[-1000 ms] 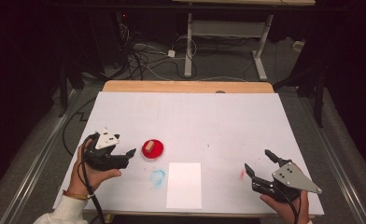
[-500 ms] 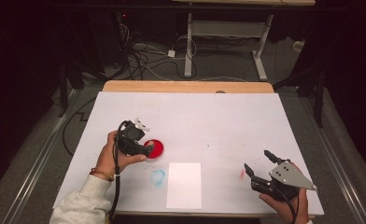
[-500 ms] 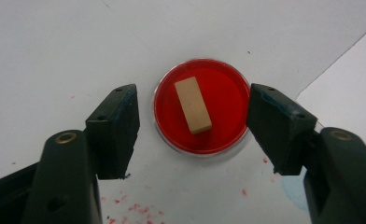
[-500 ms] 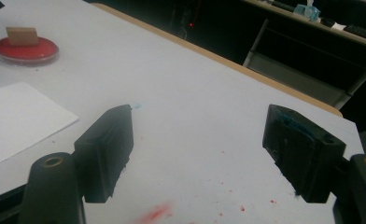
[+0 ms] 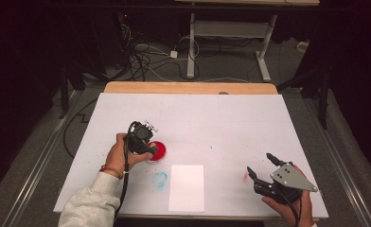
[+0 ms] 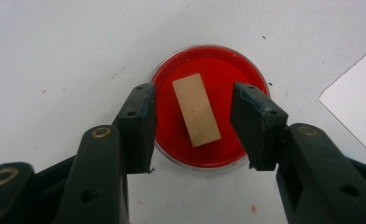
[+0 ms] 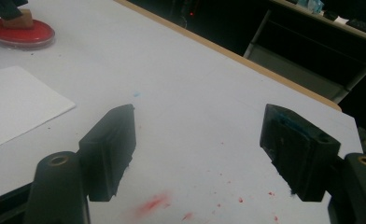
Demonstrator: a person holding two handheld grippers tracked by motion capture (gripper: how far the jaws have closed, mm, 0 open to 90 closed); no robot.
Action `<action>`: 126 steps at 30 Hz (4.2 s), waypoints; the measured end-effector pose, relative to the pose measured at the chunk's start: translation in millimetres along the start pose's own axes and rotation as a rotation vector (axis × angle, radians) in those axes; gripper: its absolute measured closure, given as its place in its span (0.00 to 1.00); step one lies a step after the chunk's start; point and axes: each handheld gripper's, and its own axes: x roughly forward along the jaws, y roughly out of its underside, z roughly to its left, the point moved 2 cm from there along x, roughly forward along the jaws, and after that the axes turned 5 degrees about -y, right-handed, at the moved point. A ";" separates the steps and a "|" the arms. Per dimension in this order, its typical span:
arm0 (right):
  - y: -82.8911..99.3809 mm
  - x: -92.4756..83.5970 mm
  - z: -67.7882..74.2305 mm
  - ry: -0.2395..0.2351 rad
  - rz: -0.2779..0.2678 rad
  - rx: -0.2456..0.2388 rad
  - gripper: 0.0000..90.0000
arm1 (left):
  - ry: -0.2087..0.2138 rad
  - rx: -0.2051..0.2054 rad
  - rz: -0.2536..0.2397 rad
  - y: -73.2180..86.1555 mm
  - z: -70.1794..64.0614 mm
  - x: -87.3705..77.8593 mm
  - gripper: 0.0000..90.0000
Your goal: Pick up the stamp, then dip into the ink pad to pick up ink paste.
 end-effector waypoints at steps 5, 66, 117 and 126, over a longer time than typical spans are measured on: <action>-0.5 -0.8 -1.6 0.014 -0.005 0.011 0.30 | 0.005 0.002 0.015 0.8 -0.3 4.6 0.66; -3.0 7.9 -2.8 0.001 0.005 0.005 0.30 | 0.086 0.131 -0.154 12.1 -8.9 -18.7 0.82; -0.1 8.6 1.0 -0.015 0.034 -0.016 0.29 | 0.129 0.100 -0.021 -0.3 3.5 15.6 0.82; -0.6 11.0 2.8 -0.025 0.038 -0.023 0.29 | 0.121 0.107 -0.023 -0.3 2.9 13.6 0.82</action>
